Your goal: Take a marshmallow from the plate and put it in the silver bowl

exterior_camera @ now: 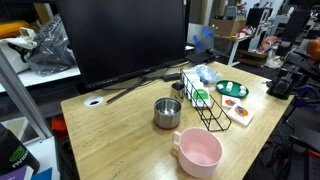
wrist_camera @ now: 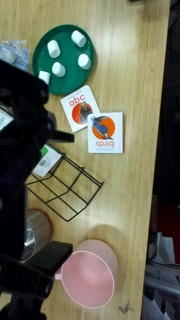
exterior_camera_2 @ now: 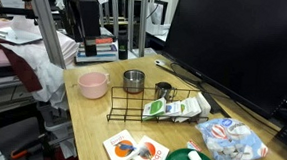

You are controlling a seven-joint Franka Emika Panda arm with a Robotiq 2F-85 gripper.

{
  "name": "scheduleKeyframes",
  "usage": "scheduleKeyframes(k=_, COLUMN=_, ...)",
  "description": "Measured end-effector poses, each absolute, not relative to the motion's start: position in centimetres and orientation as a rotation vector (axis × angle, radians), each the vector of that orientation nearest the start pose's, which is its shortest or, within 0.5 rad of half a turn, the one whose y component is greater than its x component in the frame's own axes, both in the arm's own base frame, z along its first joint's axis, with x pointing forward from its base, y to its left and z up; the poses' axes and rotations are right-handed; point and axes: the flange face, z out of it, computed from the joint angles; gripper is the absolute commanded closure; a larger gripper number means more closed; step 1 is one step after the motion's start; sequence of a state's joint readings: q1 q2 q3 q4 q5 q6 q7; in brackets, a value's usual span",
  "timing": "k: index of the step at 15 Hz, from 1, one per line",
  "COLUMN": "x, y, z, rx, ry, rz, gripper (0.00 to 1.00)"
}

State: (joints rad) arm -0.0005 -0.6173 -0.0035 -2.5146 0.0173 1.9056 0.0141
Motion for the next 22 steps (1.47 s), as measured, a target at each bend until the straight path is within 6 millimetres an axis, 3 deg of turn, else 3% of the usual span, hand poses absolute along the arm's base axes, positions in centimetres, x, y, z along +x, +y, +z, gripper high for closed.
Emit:
scheduleKeyframes(k=18, x=36.4, y=-0.1, z=48.6, rx=-3.113, ry=0.047, rz=-0.009, gripper=0.0)
scheduleKeyframes(k=22, x=37.1, y=-1.7, z=47.4, rx=-3.024, ry=0.146, rz=0.024, gripper=0.0)
